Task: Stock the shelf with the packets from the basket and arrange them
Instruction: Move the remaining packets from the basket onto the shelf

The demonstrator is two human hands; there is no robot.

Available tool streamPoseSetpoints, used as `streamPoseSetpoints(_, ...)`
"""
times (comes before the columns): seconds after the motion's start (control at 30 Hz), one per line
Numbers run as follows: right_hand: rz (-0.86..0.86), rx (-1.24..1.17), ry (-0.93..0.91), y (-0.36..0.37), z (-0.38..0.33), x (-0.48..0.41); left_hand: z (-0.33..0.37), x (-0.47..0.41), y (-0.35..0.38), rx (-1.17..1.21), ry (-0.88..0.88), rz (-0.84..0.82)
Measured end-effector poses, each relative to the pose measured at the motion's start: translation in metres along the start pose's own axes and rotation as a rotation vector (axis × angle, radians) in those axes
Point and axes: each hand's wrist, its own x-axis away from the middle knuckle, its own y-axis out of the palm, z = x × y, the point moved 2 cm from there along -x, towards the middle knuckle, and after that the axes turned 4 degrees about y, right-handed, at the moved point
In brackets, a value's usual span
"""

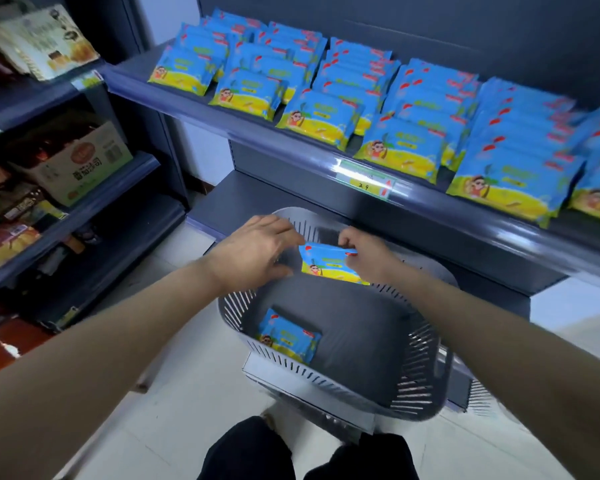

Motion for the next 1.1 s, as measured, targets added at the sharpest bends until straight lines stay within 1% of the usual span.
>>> streamPoseSetpoints(0.13, 0.064, 0.005, -0.040, -0.044, -0.005, 0.019, 0.005, -0.016, -0.004, 0.021, -0.032, -0.062)
streamPoseSetpoints(0.23, 0.131, 0.053, -0.070, -0.067, -0.003, 0.031, 0.006, -0.023, 0.012, -0.003, -0.034, -0.163)
streamPoseSetpoints(0.33, 0.225, 0.052, -0.096, -0.078, 0.000, 0.042, 0.002, -0.024, 0.046, -0.029, -0.039, -0.314)
streamPoseSetpoints(0.43, 0.288, 0.016, -0.096, -0.078, 0.002, 0.055, -0.005, -0.019, 0.087, -0.003, -0.056, -0.463)
streamPoseSetpoints(0.53, 0.328, -0.016, -0.107, -0.075, 0.006, 0.062, -0.015, -0.017, 0.120, 0.007, -0.068, -0.555)
streamPoseSetpoints(0.63, 0.341, -0.066, -0.089, -0.068, 0.013, 0.066, -0.024, -0.016, 0.149, 0.051, -0.130, -0.677)
streamPoseSetpoints(0.77, 0.344, -0.110, -0.043, -0.054, 0.023, 0.069, -0.033, -0.010, 0.184, 0.206, -0.293, -0.887)
streamPoseSetpoints(0.93, 0.327, -0.134, -0.005, -0.040, 0.032, 0.063, -0.043, -0.007, 0.203, 0.339, -0.338, -0.994)
streamPoseSetpoints(1.03, 0.308, -0.145, 0.018, -0.033, 0.033, 0.058, -0.043, -0.005, 0.207, 0.339, -0.339, -1.061)
streamPoseSetpoints(1.1, 0.302, -0.156, 0.023, -0.028, 0.033, 0.055, -0.042, -0.004, 0.210, 0.311, -0.341, -1.071)
